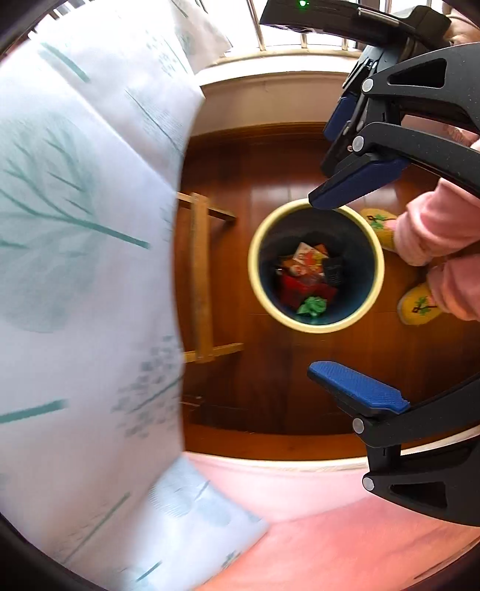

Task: Collect trash
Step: 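Raise both tools from the bin back over the table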

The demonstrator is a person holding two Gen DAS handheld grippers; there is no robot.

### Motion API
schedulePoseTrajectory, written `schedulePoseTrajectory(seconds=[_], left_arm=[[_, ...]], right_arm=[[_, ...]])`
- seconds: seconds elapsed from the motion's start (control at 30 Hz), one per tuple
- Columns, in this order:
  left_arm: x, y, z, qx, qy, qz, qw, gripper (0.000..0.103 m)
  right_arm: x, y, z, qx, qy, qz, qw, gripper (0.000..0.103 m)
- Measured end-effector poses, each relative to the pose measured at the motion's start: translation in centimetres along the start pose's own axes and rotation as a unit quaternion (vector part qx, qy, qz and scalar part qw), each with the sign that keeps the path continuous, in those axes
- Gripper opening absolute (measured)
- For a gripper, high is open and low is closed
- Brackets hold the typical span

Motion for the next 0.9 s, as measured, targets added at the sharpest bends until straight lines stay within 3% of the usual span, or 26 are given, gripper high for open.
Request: schedulePoseTrajectory(seconds=[0.3, 0.67, 0.77, 0.9], left_arm=[[10.0, -0.8, 0.3, -0.001, -0.045, 0.008, 0.9990, 0.086], [26.8, -1.6, 3.3, -0.037, -0.115, 0.005, 0.9927, 0.086], [31.2, -1.4, 3.7, -0.035, -0.133, -0.016, 0.9904, 0.085], [35.9, -1.4, 3.9, -0.035, -0.153, -0.008, 0.9875, 0.082]], right_arm=[[8.2, 2.9, 1.0, 0.003, -0.044, 0.003, 0.999, 0.069], [22.8, 8.8, 5.0, 0.035, -0.112, -0.002, 0.993, 0.069], [27.0, 10.3, 5.7, 0.046, -0.138, -0.001, 0.989, 0.069], [32.0, 11.8, 6.4, 0.053, -0.178, -0.003, 0.983, 0.069]])
Point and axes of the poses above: each gripper's, at about its wrist camera, not at the fingertips, and x roughly against the way its jaws point, y to its left, z to its underside, the point moved 4 cm from there along -x, roughly the way its jaws point, and after that the axes turned 14 degrees about y, right-handed, at the moved point
